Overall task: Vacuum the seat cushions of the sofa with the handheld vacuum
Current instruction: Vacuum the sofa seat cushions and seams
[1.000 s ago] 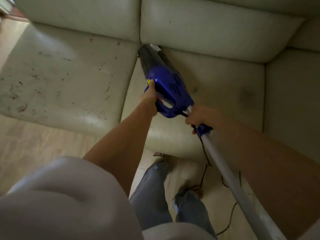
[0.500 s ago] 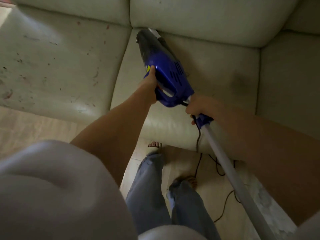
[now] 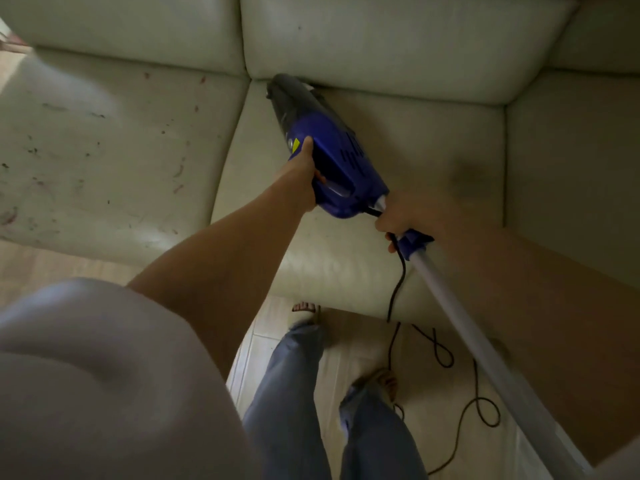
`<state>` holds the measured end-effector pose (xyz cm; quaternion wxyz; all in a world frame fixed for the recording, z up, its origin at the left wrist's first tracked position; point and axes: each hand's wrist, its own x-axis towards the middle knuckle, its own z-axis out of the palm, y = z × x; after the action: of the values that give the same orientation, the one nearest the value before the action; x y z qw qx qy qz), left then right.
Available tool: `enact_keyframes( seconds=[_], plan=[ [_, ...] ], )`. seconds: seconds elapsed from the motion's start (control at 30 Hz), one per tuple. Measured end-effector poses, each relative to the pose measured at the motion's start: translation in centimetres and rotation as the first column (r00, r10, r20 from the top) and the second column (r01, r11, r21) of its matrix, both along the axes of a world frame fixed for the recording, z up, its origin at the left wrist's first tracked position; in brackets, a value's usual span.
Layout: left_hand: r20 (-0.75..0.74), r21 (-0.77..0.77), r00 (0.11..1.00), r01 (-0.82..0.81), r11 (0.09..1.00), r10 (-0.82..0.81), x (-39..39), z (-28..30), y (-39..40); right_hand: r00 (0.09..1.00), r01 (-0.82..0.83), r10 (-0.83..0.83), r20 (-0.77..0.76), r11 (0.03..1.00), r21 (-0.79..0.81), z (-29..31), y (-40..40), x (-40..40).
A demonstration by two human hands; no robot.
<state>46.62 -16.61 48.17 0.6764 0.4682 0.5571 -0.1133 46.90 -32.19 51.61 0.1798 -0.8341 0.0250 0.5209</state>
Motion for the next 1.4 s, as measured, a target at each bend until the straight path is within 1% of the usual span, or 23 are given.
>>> enact_keyframes(
  seconds=[0.13, 0.27, 0.43, 0.6, 0.8, 0.9, 1.0, 1.13, 1.4],
  plan=[
    [0.021, -0.033, 0.999, 0.041, 0.999, -0.041, -2.9, 1.4, -5.2, 0.999, 0.033, -0.033, -0.034, 0.999, 0.004, 1.2, -5.3, -3.1],
    [0.029, -0.048, 0.997, 0.073, 0.996, -0.072, -4.7, 2.7, -9.3, 0.999, 0.035, -0.036, -0.026, 0.999, -0.017, 2.3, -9.3, -4.8],
    [-0.014, -0.024, 0.997, 0.081, 0.996, -0.081, -4.5, 2.4, -8.6, 0.998, 0.015, -0.017, -0.06, 1.0, -0.023, 1.9, -8.5, -4.8],
    [-0.03, -0.016, 0.996, 0.088, 0.996, -0.089, -2.8, 0.1, -6.0, 0.998, -0.026, 0.021, -0.051, 0.994, -0.103, -0.2, -5.0, -3.4],
    [-0.078, 0.07, 0.974, 0.218, 0.973, -0.212, 2.8, 2.4, -2.2, 0.997, 0.075, -0.075, -0.026, 0.997, 0.006, -0.3, -0.3, 1.3],
    [-0.102, 0.071, 0.97, 0.23, 0.971, -0.222, 3.5, 2.8, -1.2, 0.995, 0.089, -0.088, -0.049, 0.996, 0.025, -0.3, 0.5, 1.7],
    [-0.124, 0.057, 0.968, 0.228, 0.972, -0.22, 3.2, 2.6, -1.4, 0.996, 0.076, -0.074, -0.053, 0.997, 0.024, -0.1, 0.0, 1.5],
    [-0.1, 0.056, 0.977, 0.192, 0.98, -0.186, 2.8, 2.9, -2.9, 0.998, 0.053, -0.052, -0.03, 0.998, 0.034, 0.7, -1.8, 1.7],
    [-0.058, 0.036, 0.984, 0.168, 0.985, -0.166, -1.5, 3.9, -10.1, 0.997, 0.058, -0.055, -0.054, 0.996, 0.065, 1.9, -9.5, -2.4]
  ],
)
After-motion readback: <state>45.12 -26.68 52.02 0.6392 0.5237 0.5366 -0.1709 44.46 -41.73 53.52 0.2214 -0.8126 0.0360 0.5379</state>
